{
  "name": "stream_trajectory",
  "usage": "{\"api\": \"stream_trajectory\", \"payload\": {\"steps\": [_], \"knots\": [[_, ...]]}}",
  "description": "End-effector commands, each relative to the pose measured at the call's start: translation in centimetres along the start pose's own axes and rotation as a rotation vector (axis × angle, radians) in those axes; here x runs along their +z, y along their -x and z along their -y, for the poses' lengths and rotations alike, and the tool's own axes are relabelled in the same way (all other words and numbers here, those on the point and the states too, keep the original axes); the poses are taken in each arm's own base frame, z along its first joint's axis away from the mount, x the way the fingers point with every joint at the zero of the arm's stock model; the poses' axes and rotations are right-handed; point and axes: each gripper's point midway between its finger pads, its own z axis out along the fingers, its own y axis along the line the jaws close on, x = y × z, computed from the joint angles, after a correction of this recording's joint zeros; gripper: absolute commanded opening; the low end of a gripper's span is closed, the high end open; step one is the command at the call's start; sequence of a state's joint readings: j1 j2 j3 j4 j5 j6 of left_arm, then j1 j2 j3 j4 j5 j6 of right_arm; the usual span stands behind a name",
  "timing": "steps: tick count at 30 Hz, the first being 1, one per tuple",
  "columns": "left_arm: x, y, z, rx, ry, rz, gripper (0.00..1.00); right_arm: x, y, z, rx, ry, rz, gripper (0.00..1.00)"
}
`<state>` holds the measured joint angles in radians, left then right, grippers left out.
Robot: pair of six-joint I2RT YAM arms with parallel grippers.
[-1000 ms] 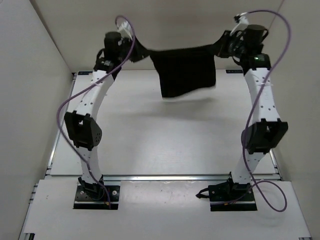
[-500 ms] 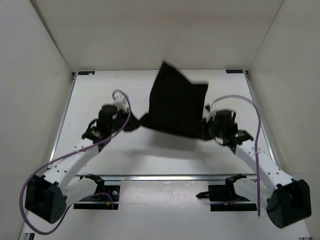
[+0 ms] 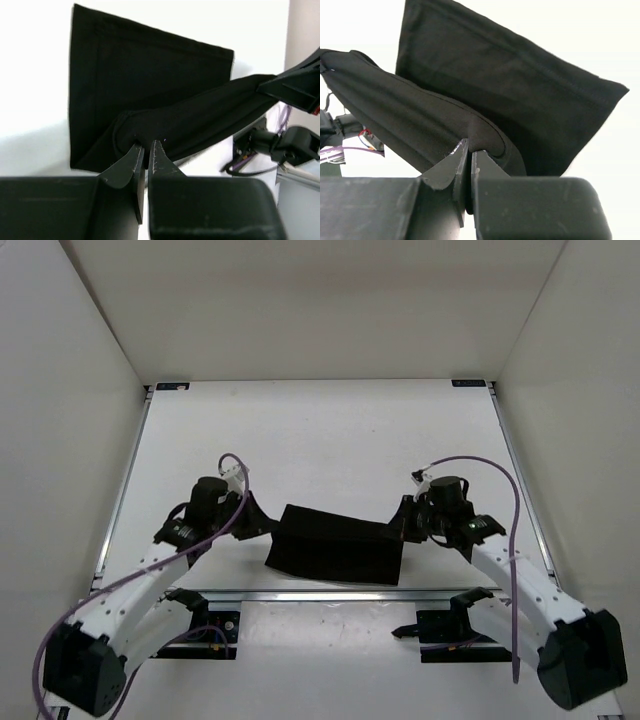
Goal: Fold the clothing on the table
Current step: Fold the skirt
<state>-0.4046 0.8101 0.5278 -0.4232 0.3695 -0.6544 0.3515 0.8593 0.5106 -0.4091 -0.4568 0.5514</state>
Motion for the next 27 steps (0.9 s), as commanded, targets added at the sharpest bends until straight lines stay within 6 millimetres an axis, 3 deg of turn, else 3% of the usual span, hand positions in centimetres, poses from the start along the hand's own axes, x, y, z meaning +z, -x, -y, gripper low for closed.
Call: {"api": "stream_trajectory", "payload": {"steps": [1,2,6,11,15,17,18,19,20,21,23,27], "knots": [[1.7,3.6,0.6,0.029,0.010,0.055,0.00,1.1,3.1,0.2,-0.041,-0.036,0.034,0.00],[2.0,4.5,1.0,0.048,0.009,0.066,0.00,1.4,3.5,0.1,-0.044,-0.031,0.038,0.00],[5.2,4.9,-0.7,0.069,0.088,-0.018,0.00,2.4,3.5,1.9,0.002,-0.080,-0.004,0.00],[6.8,6.5,-2.9,0.060,0.179,-0.018,0.00,1.9,3.8,3.3,0.022,-0.156,0.016,0.00],[7.8,7.8,-3.5,0.054,0.187,-0.017,0.03,1.5,4.0,4.6,0.082,-0.145,0.039,0.00],[8.6,8.1,-3.5,0.054,0.175,-0.045,0.30,1.5,4.2,5.1,0.087,-0.149,0.041,0.10],[8.8,8.7,-2.6,0.062,0.148,-0.046,0.37,1.5,4.6,5.0,0.081,-0.145,0.053,0.25],[8.9,9.6,-2.4,0.061,0.152,-0.048,0.62,1.2,5.3,5.0,0.081,-0.138,0.074,0.43],[9.1,9.8,-2.4,0.069,0.151,-0.061,0.87,0.9,6.0,4.6,0.073,-0.136,0.092,0.49],[9.0,11.1,-1.3,0.083,0.126,-0.049,0.98,0.5,6.6,4.3,0.070,-0.132,0.115,0.57],[8.3,13.7,0.8,0.127,0.083,0.002,0.99,-0.5,8.5,3.5,0.035,-0.131,0.170,0.74],[6.8,15.2,2.4,0.171,0.082,0.060,0.97,-1.2,8.2,3.3,-0.007,-0.153,0.153,0.75]]}}
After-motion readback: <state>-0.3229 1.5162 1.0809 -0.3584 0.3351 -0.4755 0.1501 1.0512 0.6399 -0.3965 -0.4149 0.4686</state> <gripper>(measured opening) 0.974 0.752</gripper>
